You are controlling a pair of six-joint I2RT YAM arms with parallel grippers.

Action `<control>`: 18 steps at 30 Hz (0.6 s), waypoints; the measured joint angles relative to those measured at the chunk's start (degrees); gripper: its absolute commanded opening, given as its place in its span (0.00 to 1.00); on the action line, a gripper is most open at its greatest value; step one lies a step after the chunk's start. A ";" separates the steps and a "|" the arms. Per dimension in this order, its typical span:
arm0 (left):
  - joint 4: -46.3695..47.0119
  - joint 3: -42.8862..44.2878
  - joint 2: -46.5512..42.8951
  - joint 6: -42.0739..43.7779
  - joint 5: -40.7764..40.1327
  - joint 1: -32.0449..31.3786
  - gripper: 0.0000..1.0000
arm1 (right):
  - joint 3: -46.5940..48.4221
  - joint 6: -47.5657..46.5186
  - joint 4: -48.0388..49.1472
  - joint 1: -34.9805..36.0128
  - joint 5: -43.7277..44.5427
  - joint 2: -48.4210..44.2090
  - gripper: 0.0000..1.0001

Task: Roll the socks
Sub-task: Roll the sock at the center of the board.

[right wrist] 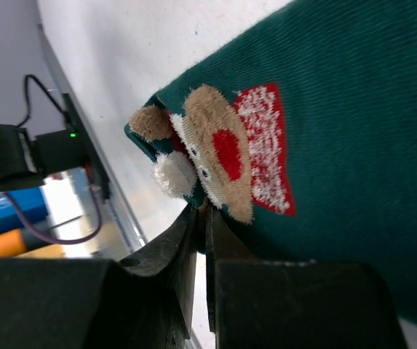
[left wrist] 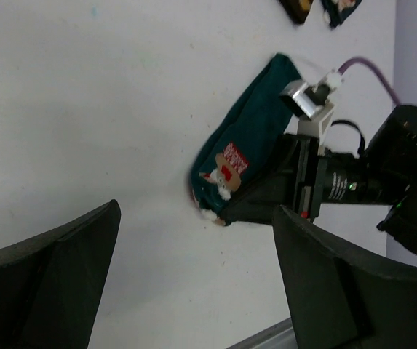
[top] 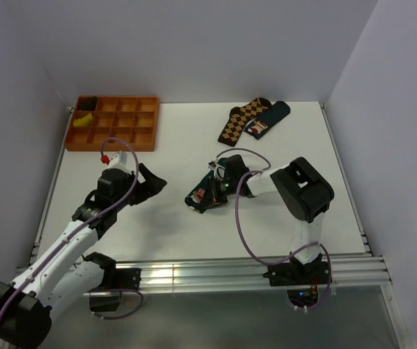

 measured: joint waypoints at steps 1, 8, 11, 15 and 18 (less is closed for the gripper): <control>0.79 -0.57 1.25 -0.57 -0.57 -1.27 0.88 | 0.42 0.72 0.04 -0.31 -0.98 0.72 0.00; 4.96 -1.16 9.75 -4.96 -5.97 -9.62 0.53 | 2.49 2.54 -1.42 -1.25 -4.02 3.04 0.00; 7.87 -1.16 13.51 -7.54 -8.17 -11.89 0.51 | 2.75 2.51 -1.92 -1.40 -4.22 3.19 0.00; 11.30 -1.16 19.02 -10.93 -10.67 -14.91 0.45 | 2.75 2.51 -2.03 -1.49 -4.31 3.19 0.00; 13.07 -1.16 22.10 -13.40 -12.52 -17.53 0.37 | 2.78 2.51 -2.10 -1.49 -4.31 3.19 0.00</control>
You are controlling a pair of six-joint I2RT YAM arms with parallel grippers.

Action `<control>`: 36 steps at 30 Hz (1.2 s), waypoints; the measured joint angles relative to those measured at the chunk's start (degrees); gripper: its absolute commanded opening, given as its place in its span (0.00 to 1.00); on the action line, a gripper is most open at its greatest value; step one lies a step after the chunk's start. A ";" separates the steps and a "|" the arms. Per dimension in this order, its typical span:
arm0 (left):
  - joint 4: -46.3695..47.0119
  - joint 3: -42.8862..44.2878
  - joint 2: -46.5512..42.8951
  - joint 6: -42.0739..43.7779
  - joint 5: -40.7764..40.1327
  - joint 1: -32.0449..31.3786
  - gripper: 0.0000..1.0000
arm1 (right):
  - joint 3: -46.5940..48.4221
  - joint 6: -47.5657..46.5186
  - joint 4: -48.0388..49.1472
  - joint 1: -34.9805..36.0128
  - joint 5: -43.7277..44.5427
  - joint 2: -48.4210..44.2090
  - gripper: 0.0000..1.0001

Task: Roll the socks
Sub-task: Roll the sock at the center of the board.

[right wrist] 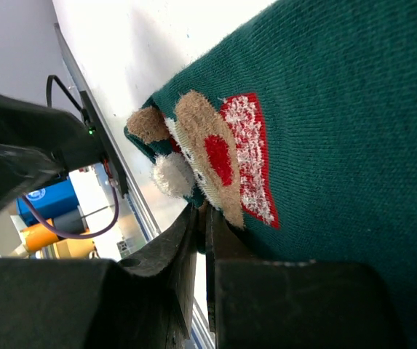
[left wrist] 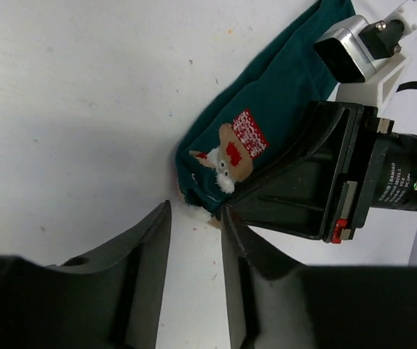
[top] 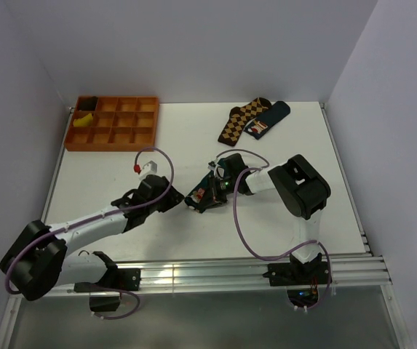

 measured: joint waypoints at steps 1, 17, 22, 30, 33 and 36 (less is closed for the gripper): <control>0.52 0.00 0.83 -0.83 -0.76 -0.96 0.36 | 0.00 -0.02 -0.02 -0.02 0.00 0.00 0.00; 2.95 -0.79 9.44 -5.05 -6.01 -5.57 0.17 | 0.04 0.00 -0.15 -0.11 -0.02 0.00 0.00; 5.03 -0.52 12.68 -4.70 -5.81 -6.56 0.17 | 0.04 0.04 -0.15 -0.11 -0.04 0.00 0.00; 8.70 -0.07 14.93 -4.33 -5.44 -7.65 0.17 | 0.04 0.20 -0.15 -0.11 -0.04 0.00 0.00; 9.01 -0.04 15.02 -4.11 -5.42 -7.65 0.17 | 0.04 0.20 -0.17 -0.11 -0.02 0.00 0.00; 9.11 -0.04 14.99 -3.87 -5.38 -7.65 0.17 | 0.15 0.15 -0.44 -0.11 -0.02 0.02 0.00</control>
